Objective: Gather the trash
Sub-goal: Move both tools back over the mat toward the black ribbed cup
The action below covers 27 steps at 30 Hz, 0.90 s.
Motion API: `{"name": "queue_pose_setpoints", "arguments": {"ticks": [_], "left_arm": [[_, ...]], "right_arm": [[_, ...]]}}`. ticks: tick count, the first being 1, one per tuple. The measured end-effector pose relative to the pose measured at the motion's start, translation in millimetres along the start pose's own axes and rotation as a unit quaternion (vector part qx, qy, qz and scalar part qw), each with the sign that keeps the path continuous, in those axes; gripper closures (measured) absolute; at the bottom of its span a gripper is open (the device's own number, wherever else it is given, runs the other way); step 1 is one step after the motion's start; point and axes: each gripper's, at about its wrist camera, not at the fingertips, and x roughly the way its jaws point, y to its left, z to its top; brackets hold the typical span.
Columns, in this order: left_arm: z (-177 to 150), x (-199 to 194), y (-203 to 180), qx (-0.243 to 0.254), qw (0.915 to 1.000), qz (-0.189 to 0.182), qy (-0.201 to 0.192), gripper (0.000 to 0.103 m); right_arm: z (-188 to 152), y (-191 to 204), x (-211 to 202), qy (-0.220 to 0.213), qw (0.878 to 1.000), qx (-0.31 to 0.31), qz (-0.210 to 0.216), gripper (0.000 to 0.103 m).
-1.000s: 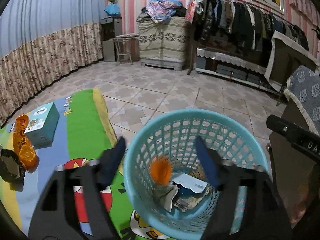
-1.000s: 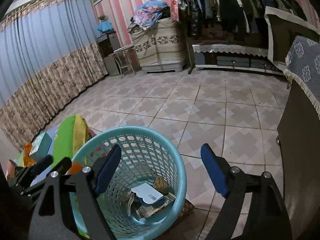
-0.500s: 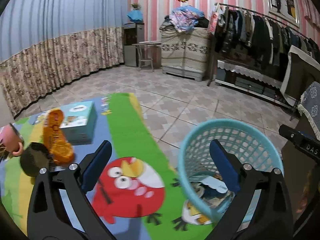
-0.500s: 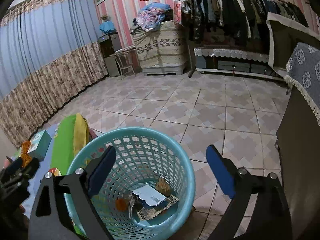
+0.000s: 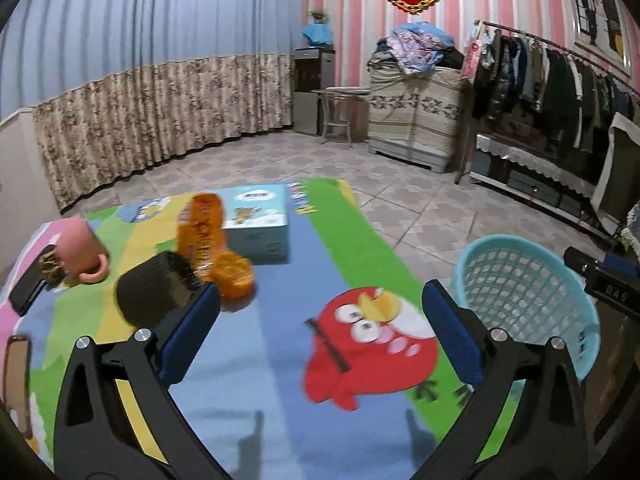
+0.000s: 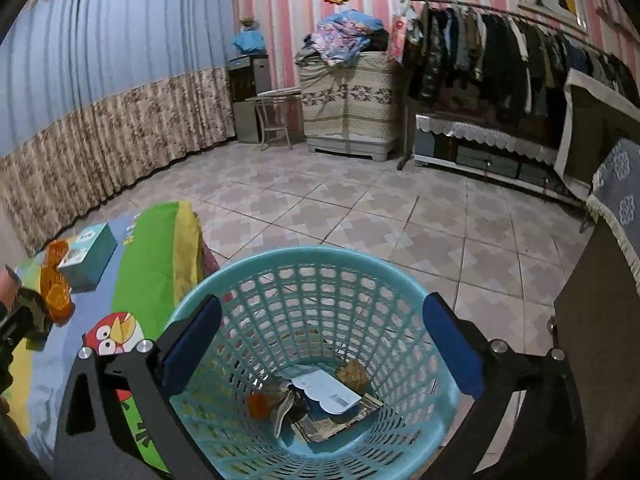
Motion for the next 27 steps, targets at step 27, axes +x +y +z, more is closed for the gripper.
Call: {"name": "queue_pose_setpoints", "arguments": {"ticks": [27], "left_arm": [[-35.3, -37.0, 189.8, -0.071, 0.99, 0.122, 0.01, 0.006]], "right_arm": [[-45.4, 181.8, -19.8, 0.039, 0.982, -0.15, 0.107, 0.005]]}}
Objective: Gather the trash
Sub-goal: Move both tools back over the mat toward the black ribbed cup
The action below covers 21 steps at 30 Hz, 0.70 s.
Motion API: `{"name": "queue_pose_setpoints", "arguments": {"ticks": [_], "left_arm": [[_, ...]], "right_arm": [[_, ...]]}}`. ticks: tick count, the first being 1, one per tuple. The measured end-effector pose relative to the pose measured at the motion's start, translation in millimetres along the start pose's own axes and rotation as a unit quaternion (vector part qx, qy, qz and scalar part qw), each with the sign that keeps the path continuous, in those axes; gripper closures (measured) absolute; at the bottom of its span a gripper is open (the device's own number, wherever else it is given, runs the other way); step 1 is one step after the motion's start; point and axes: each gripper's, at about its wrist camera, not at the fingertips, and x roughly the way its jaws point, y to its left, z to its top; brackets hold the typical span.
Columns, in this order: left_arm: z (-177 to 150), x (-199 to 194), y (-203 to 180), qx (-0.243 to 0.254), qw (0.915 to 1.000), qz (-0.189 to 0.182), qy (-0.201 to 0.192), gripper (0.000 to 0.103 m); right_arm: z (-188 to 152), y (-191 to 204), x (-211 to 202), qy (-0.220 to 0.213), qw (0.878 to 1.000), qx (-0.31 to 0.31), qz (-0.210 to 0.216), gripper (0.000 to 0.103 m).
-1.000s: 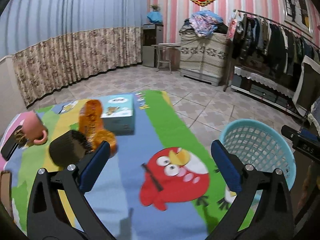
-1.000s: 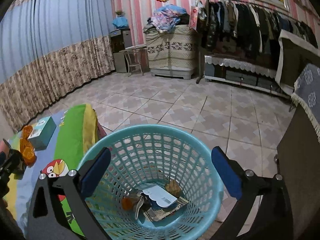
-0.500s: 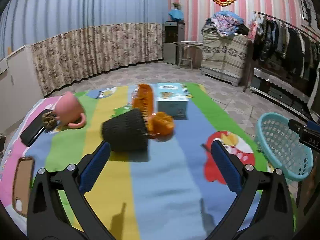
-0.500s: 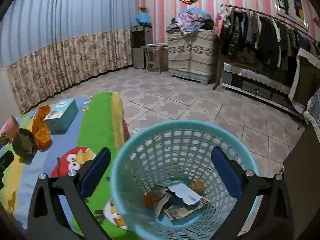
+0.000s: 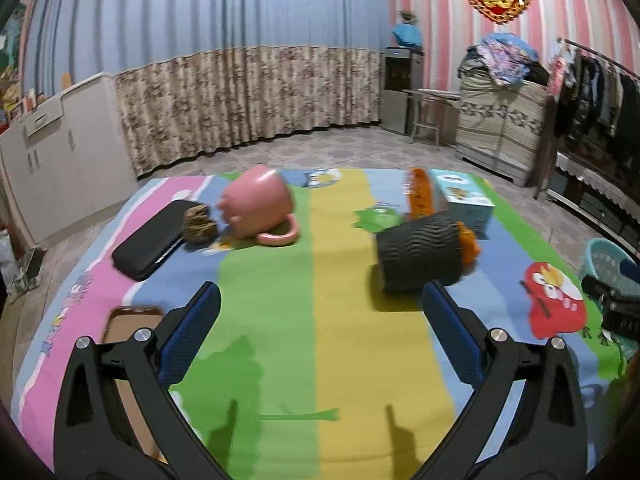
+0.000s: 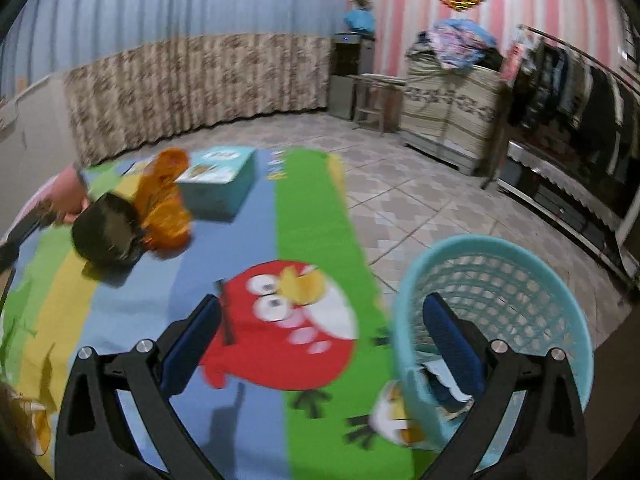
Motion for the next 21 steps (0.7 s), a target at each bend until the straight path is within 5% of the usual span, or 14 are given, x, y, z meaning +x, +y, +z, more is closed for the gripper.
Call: {"name": "queue_pose_setpoints", "arguments": {"ticks": [8, 21], "left_arm": [[18.2, 13.2, 8.1, -0.035, 0.9989, -0.029, 0.015, 0.006], [23.5, 81.3, -81.7, 0.053, 0.9934, -0.078, 0.064, 0.006]], "right_arm": [[3.4, 30.8, 3.1, 0.006, 1.0, -0.011, 0.015, 0.005], [0.2, 9.4, 22.4, 0.044, 0.999, 0.016, 0.014, 0.005]]}}
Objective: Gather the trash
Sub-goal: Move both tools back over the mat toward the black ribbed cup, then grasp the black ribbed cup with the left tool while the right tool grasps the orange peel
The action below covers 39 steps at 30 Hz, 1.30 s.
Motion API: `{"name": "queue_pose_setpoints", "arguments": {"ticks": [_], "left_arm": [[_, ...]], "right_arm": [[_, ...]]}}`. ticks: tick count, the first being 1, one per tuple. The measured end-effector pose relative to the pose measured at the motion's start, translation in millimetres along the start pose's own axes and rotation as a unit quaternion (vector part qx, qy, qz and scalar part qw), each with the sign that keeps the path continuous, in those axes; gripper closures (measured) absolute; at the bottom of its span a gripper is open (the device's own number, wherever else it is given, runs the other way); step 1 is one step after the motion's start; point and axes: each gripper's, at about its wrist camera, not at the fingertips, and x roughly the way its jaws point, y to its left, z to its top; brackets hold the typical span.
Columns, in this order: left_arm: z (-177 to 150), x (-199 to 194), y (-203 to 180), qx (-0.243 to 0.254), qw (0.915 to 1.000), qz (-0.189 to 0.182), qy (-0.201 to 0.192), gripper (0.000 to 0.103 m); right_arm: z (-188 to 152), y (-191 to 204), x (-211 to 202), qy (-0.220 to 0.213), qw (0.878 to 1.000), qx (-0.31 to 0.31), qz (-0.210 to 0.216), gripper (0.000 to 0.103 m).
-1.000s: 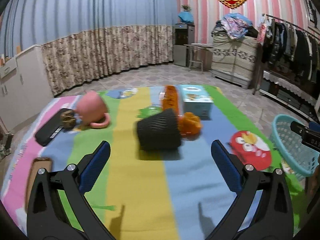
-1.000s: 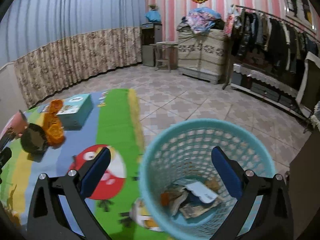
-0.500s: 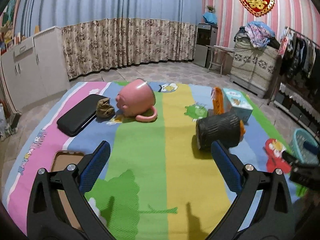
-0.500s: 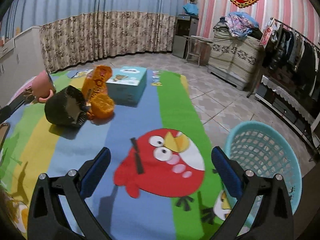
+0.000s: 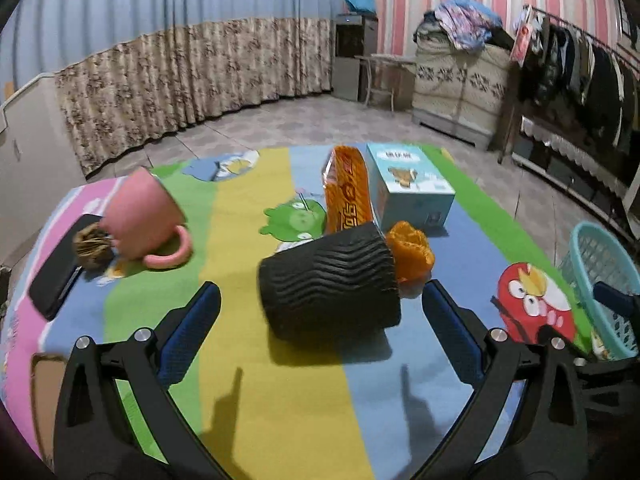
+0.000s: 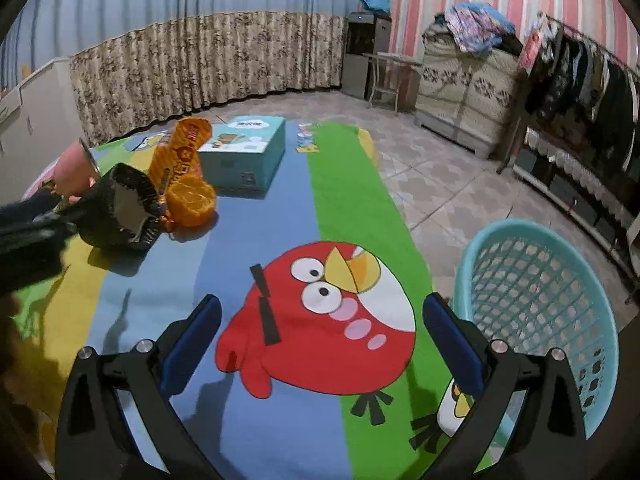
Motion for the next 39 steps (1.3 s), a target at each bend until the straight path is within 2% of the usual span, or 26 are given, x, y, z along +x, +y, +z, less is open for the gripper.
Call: {"name": "queue_pose_setpoints", "arguments": {"ticks": [2, 4, 5, 7, 8, 11, 15, 18, 21, 25, 29, 34, 36, 38, 39], "left_arm": [[0.1, 9.8, -2.1, 0.005, 0.9999, 0.0, 0.009, 0.006], [-0.2, 14.5, -4.3, 0.015, 0.9998, 0.012, 0.002, 0.006], [-0.1, 15.8, -4.2, 0.02, 0.9997, 0.017, -0.001, 0.009], [-0.5, 16.1, -3.1, 0.022, 0.9997, 0.009, -0.002, 0.022], [-0.8, 14.5, -1.3, 0.023, 0.9997, 0.001, -0.005, 0.023], [-2.1, 8.8, 4.2, 0.02, 0.9996, 0.012, -0.015, 0.023], [-0.6, -4.1, 27.8, -0.008, 0.9989, 0.033, -0.032, 0.023], [0.4, -11.3, 49.0, -0.021, 0.9952, 0.082, -0.049, 0.023], [3.2, -9.5, 70.2, -0.045, 0.9895, 0.129, -0.047, 0.024], [6.0, -11.3, 85.2, -0.057, 0.9842, 0.159, -0.053, 0.024], [6.6, -8.9, 90.9, -0.059, 0.9835, 0.164, -0.049, 0.024], [5.6, -5.8, 95.4, -0.062, 0.9839, 0.163, -0.041, 0.024], [5.6, -5.6, 96.6, -0.066, 0.985, 0.155, -0.039, 0.024], [3.4, -2.3, 97.5, -0.069, 0.9856, 0.15, -0.037, 0.024], [3.5, -1.9, 98.0, -0.07, 0.9857, 0.149, -0.036, 0.024]], "right_arm": [[-0.3, -3.7, 3.8, 0.004, 1.0, 0.006, -0.001, 0.005], [-0.5, -6.3, 7.2, 0.008, 1.0, 0.013, -0.001, 0.005], [-0.7, -6.9, 9.0, 0.01, 1.0, 0.017, 0.0, 0.005], [-1.7, -7.0, 10.5, 0.012, 1.0, 0.02, 0.002, 0.005], [-1.4, -7.1, 10.4, 0.011, 1.0, 0.018, 0.002, 0.005], [-1.8, -5.0, 12.2, 0.009, 1.0, 0.011, -0.001, 0.005], [-4.0, 2.4, 11.4, 0.001, 1.0, 0.001, 0.006, 0.005], [-2.0, 10.3, 10.8, -0.003, 1.0, -0.005, 0.018, 0.005], [6.4, 20.2, 16.8, 0.001, 1.0, -0.004, 0.029, 0.005], [25.5, 44.9, 32.3, 0.004, 0.998, -0.013, 0.054, 0.005], [46.6, 74.8, 52.8, 0.011, 0.997, -0.024, 0.076, 0.005], [59.3, 91.8, 78.6, 0.029, 0.995, -0.014, 0.093, 0.006], [63.4, 94.6, 88.5, 0.038, 0.994, -0.006, 0.107, 0.012], [65.7, 97.0, 96.6, 0.053, 0.991, -0.005, 0.122, 0.038], [66.2, 97.5, 99.2, 0.057, 0.99, -0.005, 0.128, 0.044]]}}
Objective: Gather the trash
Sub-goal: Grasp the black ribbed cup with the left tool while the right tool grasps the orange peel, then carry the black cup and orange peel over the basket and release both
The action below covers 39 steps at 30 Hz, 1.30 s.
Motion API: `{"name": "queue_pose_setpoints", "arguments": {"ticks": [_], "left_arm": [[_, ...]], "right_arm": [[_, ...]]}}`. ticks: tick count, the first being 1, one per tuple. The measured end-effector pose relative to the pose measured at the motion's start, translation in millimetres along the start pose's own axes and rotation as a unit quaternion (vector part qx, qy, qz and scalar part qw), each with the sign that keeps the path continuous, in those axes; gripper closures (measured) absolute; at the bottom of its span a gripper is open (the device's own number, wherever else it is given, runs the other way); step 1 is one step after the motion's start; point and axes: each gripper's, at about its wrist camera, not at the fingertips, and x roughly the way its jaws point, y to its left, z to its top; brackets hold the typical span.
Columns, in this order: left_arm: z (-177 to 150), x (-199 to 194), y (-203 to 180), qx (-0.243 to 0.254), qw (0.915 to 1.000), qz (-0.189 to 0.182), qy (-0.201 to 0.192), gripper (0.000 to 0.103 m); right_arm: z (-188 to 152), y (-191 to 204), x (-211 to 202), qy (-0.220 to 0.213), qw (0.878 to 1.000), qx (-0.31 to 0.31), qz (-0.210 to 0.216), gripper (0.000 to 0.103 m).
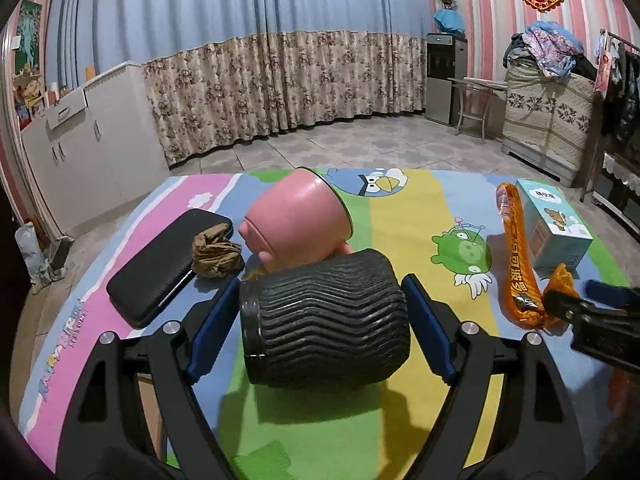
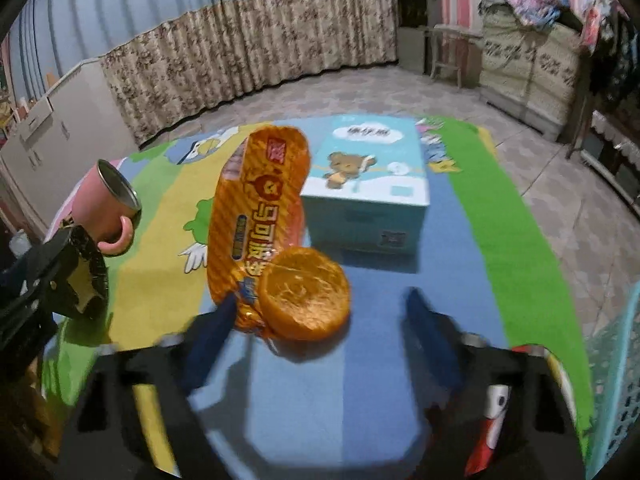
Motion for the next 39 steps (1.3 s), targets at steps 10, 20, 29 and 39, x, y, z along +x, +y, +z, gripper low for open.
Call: {"name": "queue_pose_setpoints", "arguments": {"ticks": [10, 20, 29, 39], "left_arm": [[-0.3, 2.3, -3.7, -0.003, 1.0, -0.007, 0.004, 0.024], [-0.2, -21.5, -14.5, 0.01, 0.9995, -0.021, -0.019, 0.024], [12.8, -90.1, -67.5, 0.046, 0.994, -0.078, -0.061, 0.024], [4.1, -134.4, -186.8, 0.067, 0.9723, -0.218, -0.051, 0.024]], "right_arm": [[0.0, 3.1, -29.3, -0.038, 0.999, -0.035, -0.017, 0.061], [-40.1, -66.7, -118.9, -0.076, 0.994, -0.018, -0.08, 0.061], [-66.2, -147.9, -193.9, -0.109, 0.976, 0.013, -0.19, 0.061], [-85.9, -232.9, -220.4, -0.12, 0.966, 0.073, -0.216, 0.061]]}}
